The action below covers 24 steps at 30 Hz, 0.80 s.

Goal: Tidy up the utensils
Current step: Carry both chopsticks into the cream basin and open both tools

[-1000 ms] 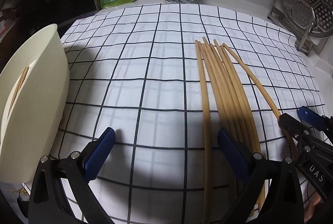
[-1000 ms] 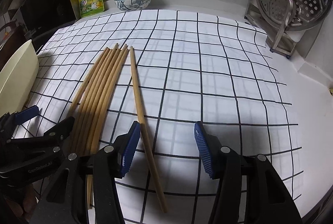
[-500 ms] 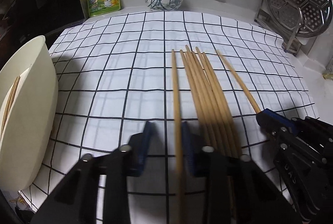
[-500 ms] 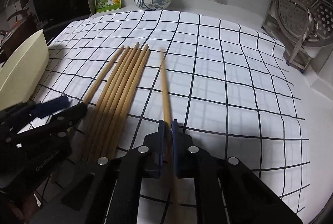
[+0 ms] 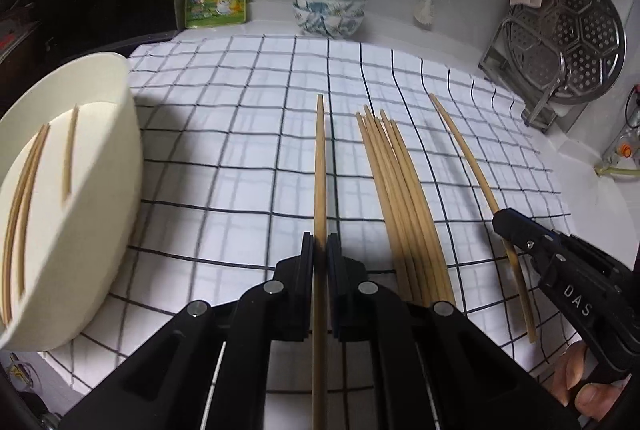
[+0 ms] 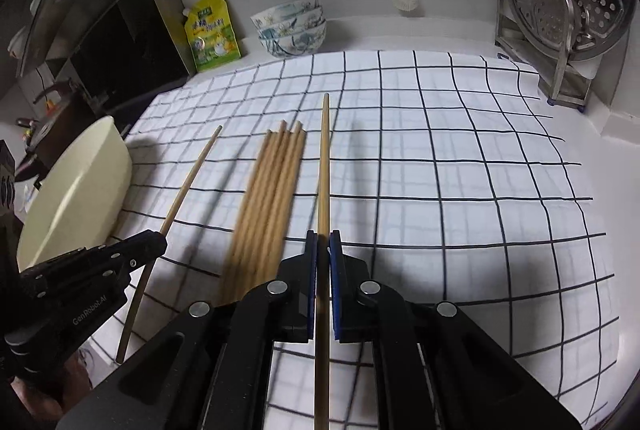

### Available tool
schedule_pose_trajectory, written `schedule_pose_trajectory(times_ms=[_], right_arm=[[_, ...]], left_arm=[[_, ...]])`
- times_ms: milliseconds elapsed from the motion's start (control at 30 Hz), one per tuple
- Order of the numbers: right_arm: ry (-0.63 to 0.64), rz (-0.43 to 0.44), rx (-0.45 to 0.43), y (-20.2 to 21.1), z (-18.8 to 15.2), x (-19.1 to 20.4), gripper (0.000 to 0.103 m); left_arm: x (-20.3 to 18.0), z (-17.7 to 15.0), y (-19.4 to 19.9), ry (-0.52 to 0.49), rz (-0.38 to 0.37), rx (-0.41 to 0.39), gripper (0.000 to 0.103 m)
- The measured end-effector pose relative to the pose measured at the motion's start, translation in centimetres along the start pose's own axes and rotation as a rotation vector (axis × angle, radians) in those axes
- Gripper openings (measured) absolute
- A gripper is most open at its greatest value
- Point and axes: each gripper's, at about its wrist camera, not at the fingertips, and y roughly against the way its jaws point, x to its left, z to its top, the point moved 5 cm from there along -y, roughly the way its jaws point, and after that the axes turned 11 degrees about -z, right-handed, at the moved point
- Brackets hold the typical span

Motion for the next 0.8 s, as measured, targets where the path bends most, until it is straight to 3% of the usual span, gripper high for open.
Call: schedule_pose_trajectory(times_ms=[267,667,800], right_arm=[[0.023,0.084,-0.071,3.4,1.9,5.7,0.006],[0.212,0.283,-0.055,2.4,4.1,22.7,0.006],[0.280,0.323,-0.012,1.2,4.3,27.9,0.006]], left_arm=[[3.7,1.9,7.7,0.049,-0.002,-0.179,0.008],[16.9,2.0,15.1,0.165,0.244,-0.280,0.008],[20.0,1.9,15.4,0.195,0.272,-0.271,0.008]])
